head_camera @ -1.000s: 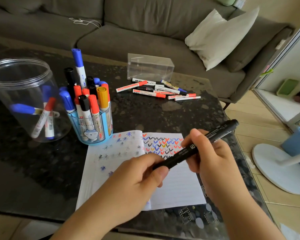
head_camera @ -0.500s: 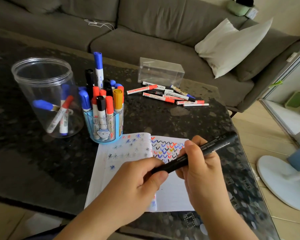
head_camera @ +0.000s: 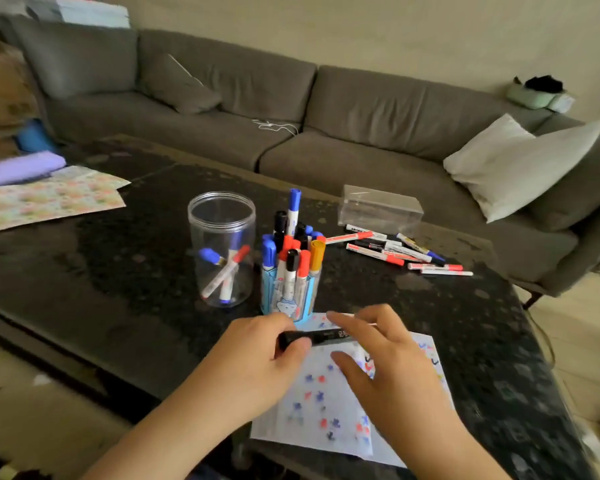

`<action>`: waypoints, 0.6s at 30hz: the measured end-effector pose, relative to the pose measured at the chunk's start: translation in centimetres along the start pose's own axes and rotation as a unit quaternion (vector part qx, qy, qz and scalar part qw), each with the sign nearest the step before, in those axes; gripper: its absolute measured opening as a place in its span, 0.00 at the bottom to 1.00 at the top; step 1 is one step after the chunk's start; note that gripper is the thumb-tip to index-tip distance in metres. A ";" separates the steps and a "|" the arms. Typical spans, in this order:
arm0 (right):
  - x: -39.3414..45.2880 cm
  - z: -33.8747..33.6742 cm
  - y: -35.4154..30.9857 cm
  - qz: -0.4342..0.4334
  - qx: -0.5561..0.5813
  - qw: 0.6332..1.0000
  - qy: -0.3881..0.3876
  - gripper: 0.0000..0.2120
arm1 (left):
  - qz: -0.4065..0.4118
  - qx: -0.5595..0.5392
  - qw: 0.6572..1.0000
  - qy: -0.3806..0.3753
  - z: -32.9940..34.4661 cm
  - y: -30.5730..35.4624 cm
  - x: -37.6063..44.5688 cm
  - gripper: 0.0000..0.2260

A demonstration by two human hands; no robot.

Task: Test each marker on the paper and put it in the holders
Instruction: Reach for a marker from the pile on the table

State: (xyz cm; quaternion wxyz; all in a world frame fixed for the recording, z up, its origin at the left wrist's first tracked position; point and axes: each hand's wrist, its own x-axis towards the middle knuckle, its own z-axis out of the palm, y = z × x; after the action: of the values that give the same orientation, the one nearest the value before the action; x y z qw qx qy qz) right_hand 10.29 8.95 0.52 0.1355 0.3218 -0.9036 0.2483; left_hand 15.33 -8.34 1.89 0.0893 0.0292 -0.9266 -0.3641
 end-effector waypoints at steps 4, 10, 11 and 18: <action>3.5 2.3 -3.8 -0.112 0.040 0.992 -0.046 0.11 | 0.023 0.045 0.997 0.057 -3.4 -1.4 -1.1 0.08; 9.4 1.1 -7.5 -0.091 0.120 0.988 0.023 0.07 | -0.015 0.016 0.993 0.115 -8.4 -4.9 -0.8 0.17; 10.5 0.5 -7.8 -0.073 0.151 0.985 0.050 0.10 | -0.024 0.023 0.992 0.124 -8.9 -5.5 -0.4 0.19; 17.6 0.8 -9.7 -0.031 0.244 0.964 0.100 0.17 | -0.057 0.042 0.982 0.173 -9.5 -8.0 2.3 0.18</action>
State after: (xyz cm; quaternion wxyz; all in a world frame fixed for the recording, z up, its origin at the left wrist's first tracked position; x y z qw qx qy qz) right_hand 3.22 -7.05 10.53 0.1501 0.3463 -0.7872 0.4877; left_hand 14.79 -20.81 3.59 0.2259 0.1477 -0.9084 -0.3192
